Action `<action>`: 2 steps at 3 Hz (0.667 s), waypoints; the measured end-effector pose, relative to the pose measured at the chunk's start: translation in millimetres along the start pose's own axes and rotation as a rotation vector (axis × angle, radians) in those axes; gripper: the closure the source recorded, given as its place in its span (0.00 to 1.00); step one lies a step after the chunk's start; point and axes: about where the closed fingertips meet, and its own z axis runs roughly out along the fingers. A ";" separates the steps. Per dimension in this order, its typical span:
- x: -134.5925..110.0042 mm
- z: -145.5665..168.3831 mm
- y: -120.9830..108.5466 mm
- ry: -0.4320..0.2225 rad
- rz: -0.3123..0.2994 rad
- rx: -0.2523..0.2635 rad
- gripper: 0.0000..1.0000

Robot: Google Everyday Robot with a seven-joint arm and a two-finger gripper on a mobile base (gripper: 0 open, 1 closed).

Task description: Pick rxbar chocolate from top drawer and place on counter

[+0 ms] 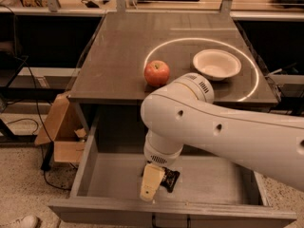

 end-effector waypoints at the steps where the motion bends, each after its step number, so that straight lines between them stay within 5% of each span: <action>1: 0.0 0.0 0.0 0.000 0.000 0.000 0.00; 2: -2.2 9.3 0.6 -0.001 0.036 0.003 0.00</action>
Offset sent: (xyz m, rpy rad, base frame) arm 0.0037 0.0094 -0.0245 0.0141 0.0098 -0.0942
